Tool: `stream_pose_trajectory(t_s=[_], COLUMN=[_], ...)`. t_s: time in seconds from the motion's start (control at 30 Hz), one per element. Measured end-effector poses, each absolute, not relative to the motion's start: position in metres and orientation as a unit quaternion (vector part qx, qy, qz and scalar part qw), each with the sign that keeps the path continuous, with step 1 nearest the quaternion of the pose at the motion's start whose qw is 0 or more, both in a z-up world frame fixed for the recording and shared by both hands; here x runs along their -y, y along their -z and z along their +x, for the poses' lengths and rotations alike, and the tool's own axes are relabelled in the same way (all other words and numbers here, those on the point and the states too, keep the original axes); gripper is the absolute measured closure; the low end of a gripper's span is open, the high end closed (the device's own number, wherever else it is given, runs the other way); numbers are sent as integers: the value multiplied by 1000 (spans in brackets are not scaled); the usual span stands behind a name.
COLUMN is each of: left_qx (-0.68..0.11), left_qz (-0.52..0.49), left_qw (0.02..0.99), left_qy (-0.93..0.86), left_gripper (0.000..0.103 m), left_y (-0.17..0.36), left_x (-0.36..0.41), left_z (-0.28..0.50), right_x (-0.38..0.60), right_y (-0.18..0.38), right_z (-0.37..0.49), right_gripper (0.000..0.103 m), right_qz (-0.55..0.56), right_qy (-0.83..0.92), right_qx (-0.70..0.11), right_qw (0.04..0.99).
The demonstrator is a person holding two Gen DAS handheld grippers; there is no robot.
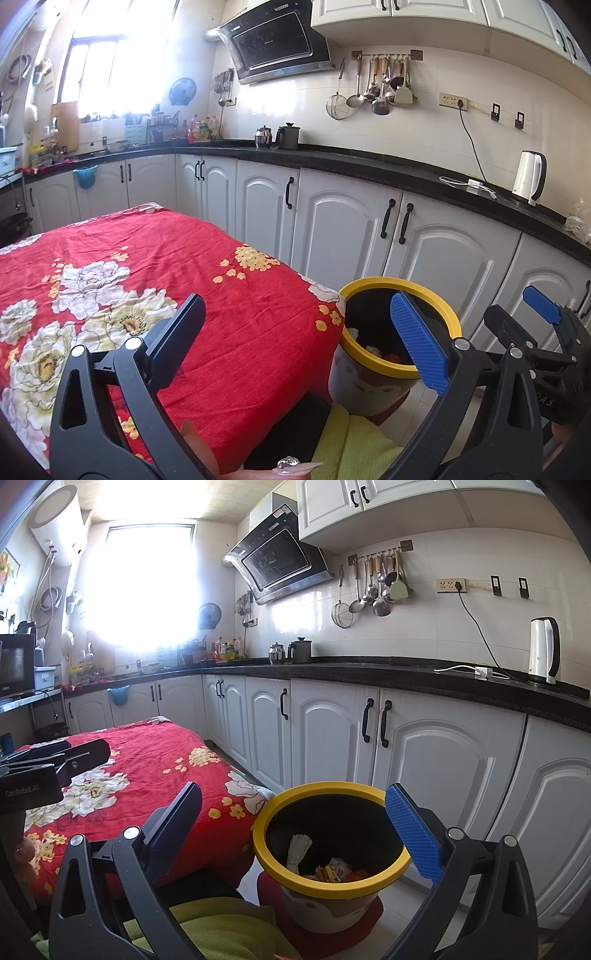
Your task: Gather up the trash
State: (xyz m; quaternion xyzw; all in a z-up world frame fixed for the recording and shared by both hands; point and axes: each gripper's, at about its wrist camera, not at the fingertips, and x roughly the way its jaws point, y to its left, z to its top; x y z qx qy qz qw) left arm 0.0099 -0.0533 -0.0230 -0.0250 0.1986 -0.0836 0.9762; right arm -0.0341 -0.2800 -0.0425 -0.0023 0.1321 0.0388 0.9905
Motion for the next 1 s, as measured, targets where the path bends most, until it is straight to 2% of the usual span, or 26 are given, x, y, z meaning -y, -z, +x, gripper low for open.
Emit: stream_pose_trajectory(t_s=[0.7, 0.87, 1.0], left_qx=[-236, -270, -265], left_qz=[-41, -101, -122], left_qw=[967, 957, 934], left_qy=[89, -2, -208], left_gripper=[11, 11, 11], left_y=[28, 19, 21], left_x=[41, -53, -192], left_z=[20, 28, 8], right_x=[278, 236, 127], right_y=[47, 32, 16], right_z=[-28, -5, 39], right_gripper=[6, 6, 6], right_qz=[-3, -14, -16], right_qy=[-43, -113, -254], right_qx=[-139, -138, -201], right_qw=[989, 984, 946])
